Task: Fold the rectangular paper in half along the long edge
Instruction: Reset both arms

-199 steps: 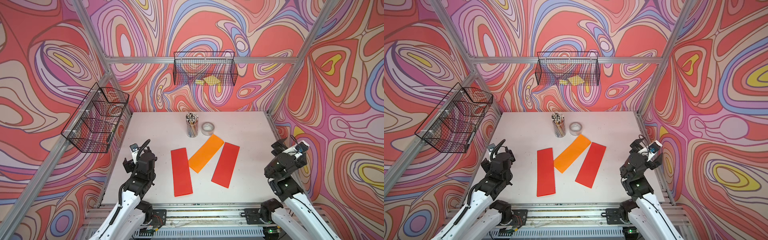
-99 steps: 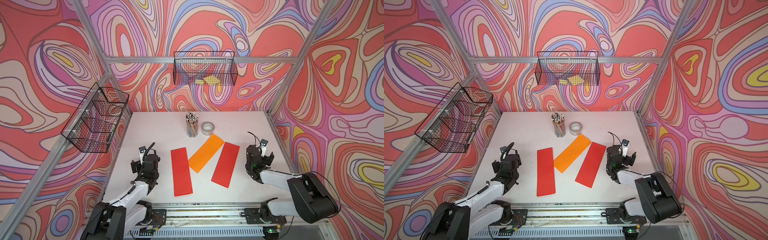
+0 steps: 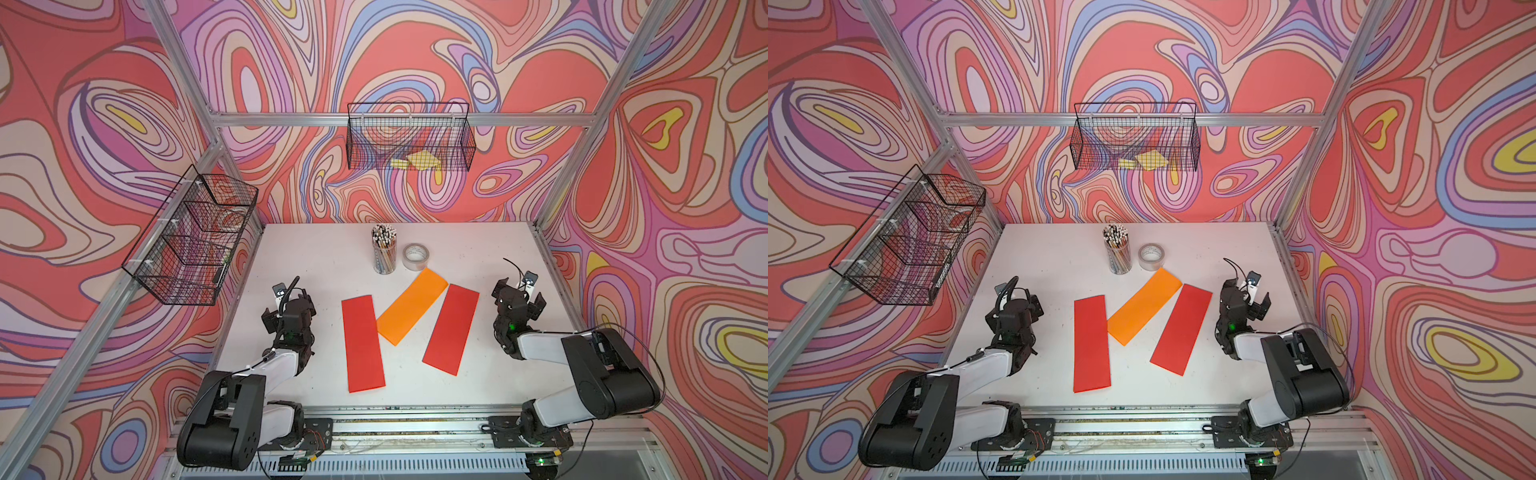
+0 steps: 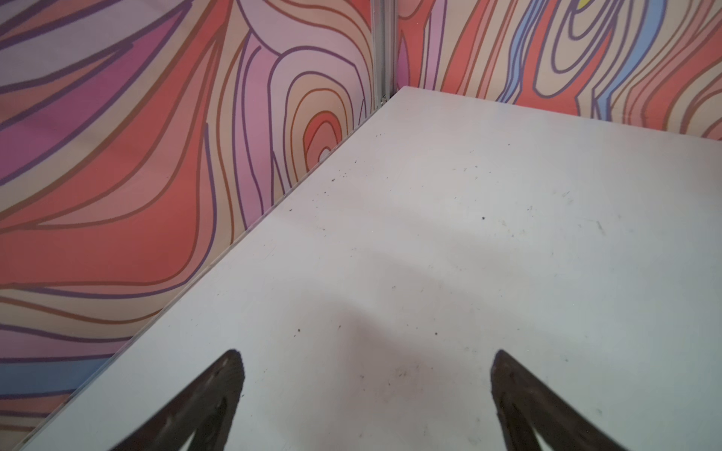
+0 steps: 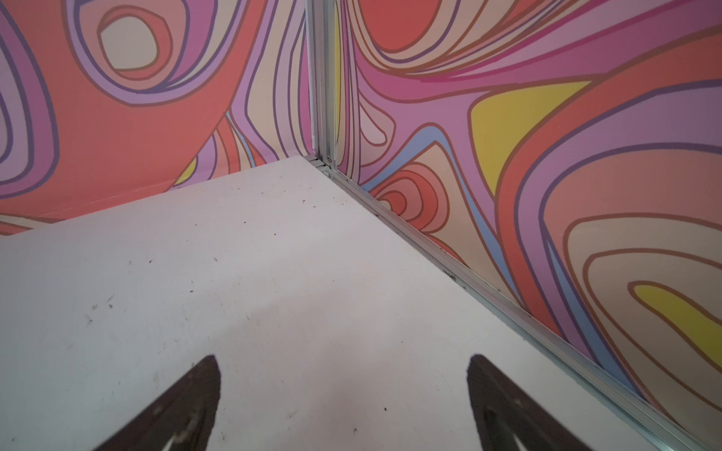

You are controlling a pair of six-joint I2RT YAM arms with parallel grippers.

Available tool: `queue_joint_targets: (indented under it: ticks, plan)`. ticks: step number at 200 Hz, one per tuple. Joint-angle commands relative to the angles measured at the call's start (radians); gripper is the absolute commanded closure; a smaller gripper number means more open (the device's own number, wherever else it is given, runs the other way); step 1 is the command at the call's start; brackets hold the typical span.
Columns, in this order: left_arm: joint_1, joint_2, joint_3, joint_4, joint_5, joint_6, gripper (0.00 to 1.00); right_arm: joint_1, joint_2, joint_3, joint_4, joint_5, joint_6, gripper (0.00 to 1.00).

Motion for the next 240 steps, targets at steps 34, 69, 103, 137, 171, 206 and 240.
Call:
queue_joint_targets:
  ticks: [34,69,103,137,171,206,240]
  plan:
    - [-0.002,0.164,-0.099,0.503,0.164,0.156,0.01,-0.008,-0.032,-0.105,0.221,-0.131,-0.065,0.02]
    - [0.002,0.295,-0.015,0.447,0.375,0.253,0.01,-0.009,-0.036,-0.160,0.323,-0.112,-0.070,0.02]
    - [-0.006,0.313,-0.004,0.468,0.296,0.241,0.01,-0.071,-0.060,-0.204,0.349,-0.122,0.007,0.02]
    - [0.008,0.291,0.054,0.316,0.318,0.216,0.01,-0.093,0.007,-0.159,0.355,-0.183,-0.018,0.02]
    - [0.008,0.281,0.052,0.300,0.349,0.224,0.01,-0.117,0.113,-0.108,0.409,-0.351,-0.097,0.02]
    - [0.009,0.282,0.055,0.294,0.349,0.223,0.01,-0.117,0.234,-0.038,0.425,-0.495,-0.172,0.02]
    - [0.021,0.290,0.073,0.270,0.345,0.206,0.01,-0.142,0.208,0.070,0.151,-0.530,-0.127,0.01]
